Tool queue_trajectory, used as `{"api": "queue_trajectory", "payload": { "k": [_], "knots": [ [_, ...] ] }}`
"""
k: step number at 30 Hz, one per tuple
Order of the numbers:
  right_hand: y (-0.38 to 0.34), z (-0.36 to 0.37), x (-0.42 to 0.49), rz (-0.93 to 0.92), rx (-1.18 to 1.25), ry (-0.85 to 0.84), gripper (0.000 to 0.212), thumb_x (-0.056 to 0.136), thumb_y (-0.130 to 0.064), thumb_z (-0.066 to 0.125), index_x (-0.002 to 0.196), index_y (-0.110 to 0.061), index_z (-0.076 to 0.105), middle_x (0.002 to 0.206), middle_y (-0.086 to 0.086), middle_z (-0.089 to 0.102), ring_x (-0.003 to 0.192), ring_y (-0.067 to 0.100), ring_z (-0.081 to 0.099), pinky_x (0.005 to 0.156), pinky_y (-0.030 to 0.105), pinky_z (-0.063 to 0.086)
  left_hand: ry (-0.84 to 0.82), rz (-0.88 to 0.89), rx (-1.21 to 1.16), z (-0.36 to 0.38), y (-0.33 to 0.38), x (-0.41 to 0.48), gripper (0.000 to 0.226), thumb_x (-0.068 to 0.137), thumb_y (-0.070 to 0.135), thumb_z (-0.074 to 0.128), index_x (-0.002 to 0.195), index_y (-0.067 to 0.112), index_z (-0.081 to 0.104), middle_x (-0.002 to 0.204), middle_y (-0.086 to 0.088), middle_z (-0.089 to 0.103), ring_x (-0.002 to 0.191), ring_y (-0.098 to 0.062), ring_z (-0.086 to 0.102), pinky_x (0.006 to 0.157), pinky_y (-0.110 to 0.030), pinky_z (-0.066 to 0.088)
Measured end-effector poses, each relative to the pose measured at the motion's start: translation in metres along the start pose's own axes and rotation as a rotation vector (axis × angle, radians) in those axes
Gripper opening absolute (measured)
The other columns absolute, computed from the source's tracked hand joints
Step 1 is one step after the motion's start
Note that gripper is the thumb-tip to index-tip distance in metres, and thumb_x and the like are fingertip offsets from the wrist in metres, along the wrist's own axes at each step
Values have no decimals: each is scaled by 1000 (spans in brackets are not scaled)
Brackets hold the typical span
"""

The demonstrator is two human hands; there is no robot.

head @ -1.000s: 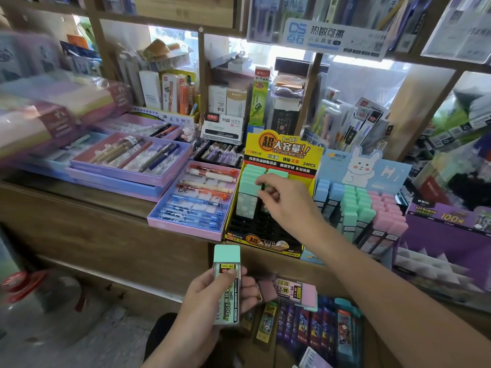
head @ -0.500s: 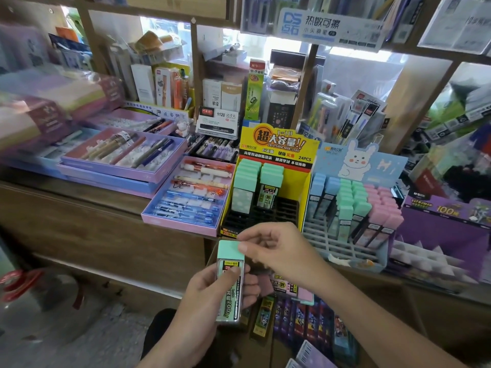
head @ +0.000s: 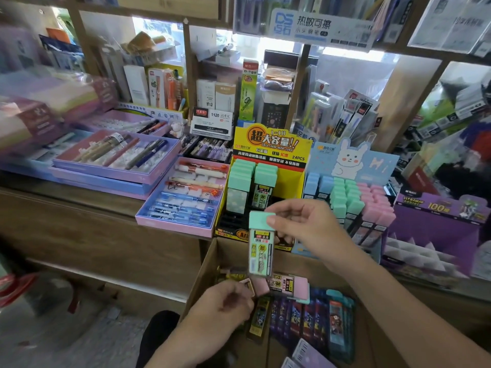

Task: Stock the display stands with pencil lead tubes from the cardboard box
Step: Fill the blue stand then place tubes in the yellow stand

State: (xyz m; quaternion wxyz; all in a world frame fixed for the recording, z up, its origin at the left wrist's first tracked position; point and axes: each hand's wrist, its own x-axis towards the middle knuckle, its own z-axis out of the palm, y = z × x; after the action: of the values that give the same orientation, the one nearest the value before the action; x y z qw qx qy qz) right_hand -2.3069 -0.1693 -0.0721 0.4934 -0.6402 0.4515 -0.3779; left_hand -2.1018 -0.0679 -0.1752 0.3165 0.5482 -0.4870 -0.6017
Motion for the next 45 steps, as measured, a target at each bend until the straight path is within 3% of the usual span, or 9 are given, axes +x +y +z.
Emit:
{"api": "queue_trajectory", "payload": {
  "k": [3, 5, 8, 15, 20, 27, 34, 40, 45],
  "knots": [
    [-6, -13, 8, -41, -2, 62, 13, 89, -10, 78, 99, -19, 79, 83, 6, 77, 67, 13, 67, 60, 21, 55, -59, -61, 235, -1, -1, -4, 22, 74, 60, 70, 93, 49, 70, 89, 15, 72, 86, 3, 68, 89, -22, 53],
    [-10, -19, 13, -77, 1, 121, 13, 89, -12, 78, 97, -22, 79, 82, 8, 77, 68, 16, 69, 63, 21, 57, -84, -106, 291, 1, 0, -7, 28, 71, 65, 71, 93, 49, 70, 93, 16, 72, 88, 2, 69, 91, -23, 55],
    [-15, -24, 25, -136, 8, 203, 13, 90, -11, 78, 97, -21, 78, 81, 8, 76, 68, 18, 70, 62, 23, 58, -100, -129, 304, 3, 2, -9, 23, 75, 62, 74, 92, 47, 71, 97, 14, 72, 91, -6, 72, 94, -34, 59],
    [-17, -20, 53, -206, -125, 269, 13, 91, -9, 76, 98, -20, 75, 82, 11, 76, 68, 16, 73, 64, 23, 60, -93, -125, 338, 1, -1, -8, 28, 70, 66, 72, 92, 49, 69, 93, 20, 71, 90, -2, 71, 92, -32, 60],
    [-9, -14, 59, -208, -236, 245, 11, 93, -12, 75, 103, -15, 75, 83, 9, 75, 70, 21, 75, 74, 42, 65, -75, -130, 359, 0, -1, -8, 22, 75, 62, 74, 92, 50, 68, 100, 17, 71, 89, -6, 73, 86, -32, 62],
    [-11, -11, 62, -251, -316, 262, 12, 94, -8, 73, 104, -13, 75, 86, 9, 72, 71, 20, 73, 71, 31, 64, -80, -126, 371, 0, 1, -9, 18, 78, 58, 75, 93, 50, 68, 101, 16, 71, 83, -4, 74, 80, -30, 64],
    [-17, -8, 60, -236, -291, 204, 13, 92, -5, 74, 104, -8, 75, 89, 15, 72, 76, 29, 72, 67, 26, 62, -105, -124, 375, -1, 1, -9, 18, 79, 58, 73, 94, 49, 67, 102, 12, 70, 85, -7, 74, 85, -34, 63],
    [-16, -9, 60, -249, -293, 168, 15, 91, -2, 74, 100, -15, 74, 88, 15, 72, 75, 29, 72, 68, 28, 62, -105, -119, 380, -1, 1, -9, 19, 81, 56, 73, 96, 46, 68, 103, 13, 70, 91, -6, 72, 91, -35, 60],
    [-11, -10, 66, -321, -398, 211, 14, 93, -7, 72, 104, -16, 71, 86, 12, 69, 71, 22, 72, 71, 38, 64, -104, -124, 373, -1, 0, -9, 17, 82, 55, 74, 95, 48, 67, 101, 14, 70, 88, -7, 73, 88, -35, 62]
  ]
}}
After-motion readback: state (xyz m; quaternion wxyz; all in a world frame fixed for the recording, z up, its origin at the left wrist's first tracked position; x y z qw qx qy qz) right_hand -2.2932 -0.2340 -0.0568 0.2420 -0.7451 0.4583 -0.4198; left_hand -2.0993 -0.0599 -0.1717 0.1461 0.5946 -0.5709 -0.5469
